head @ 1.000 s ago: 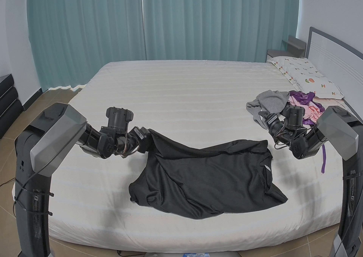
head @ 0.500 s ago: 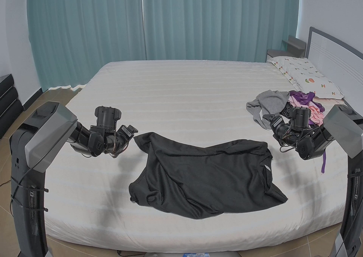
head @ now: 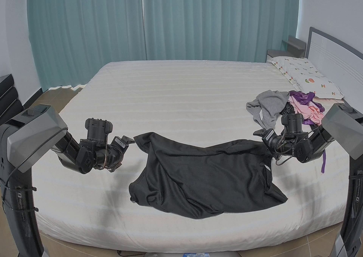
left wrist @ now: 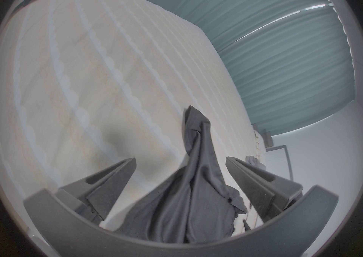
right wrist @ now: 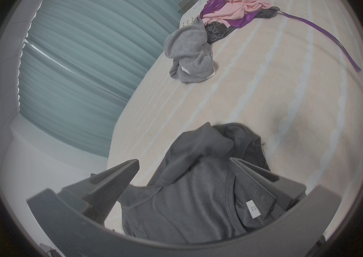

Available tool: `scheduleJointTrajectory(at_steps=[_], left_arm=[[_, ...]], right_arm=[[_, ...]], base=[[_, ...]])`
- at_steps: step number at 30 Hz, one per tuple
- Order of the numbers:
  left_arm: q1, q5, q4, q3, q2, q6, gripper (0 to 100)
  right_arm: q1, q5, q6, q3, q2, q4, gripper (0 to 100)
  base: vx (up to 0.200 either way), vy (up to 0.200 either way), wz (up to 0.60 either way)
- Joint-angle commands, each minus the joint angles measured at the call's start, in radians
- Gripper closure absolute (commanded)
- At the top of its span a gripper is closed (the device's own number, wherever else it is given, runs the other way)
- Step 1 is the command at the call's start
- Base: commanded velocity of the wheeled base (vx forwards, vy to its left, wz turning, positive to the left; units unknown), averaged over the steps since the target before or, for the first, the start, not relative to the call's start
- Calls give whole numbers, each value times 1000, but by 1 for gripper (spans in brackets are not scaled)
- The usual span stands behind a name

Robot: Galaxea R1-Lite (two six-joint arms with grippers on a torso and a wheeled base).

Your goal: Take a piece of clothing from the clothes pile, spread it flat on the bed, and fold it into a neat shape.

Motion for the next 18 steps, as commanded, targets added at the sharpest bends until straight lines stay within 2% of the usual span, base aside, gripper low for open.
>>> scheduleJointTrajectory(at_steps=[1,8,12,14,18], left_arm=[[-8,-16,-79,95,-36,-49,0],[-10,-35,-190,188,-31,-75,0],[-10,-37,-253,233,-31,-76,0],[-10,-37,-260,239,-31,-75,0],[-10,-39,-260,239,-31,-75,0]], right_arm=[[25,-5,-34,-8,5,29,0],[-9,-16,-112,-10,13,30,0],[-62,-22,-224,-8,31,19,0],[-84,-20,-275,-8,40,12,0],[-98,-1,-307,-7,57,-13,0]], base=[[0,0,0],[0,0,0],[0,0,0],[0,0,0],[0,0,0]])
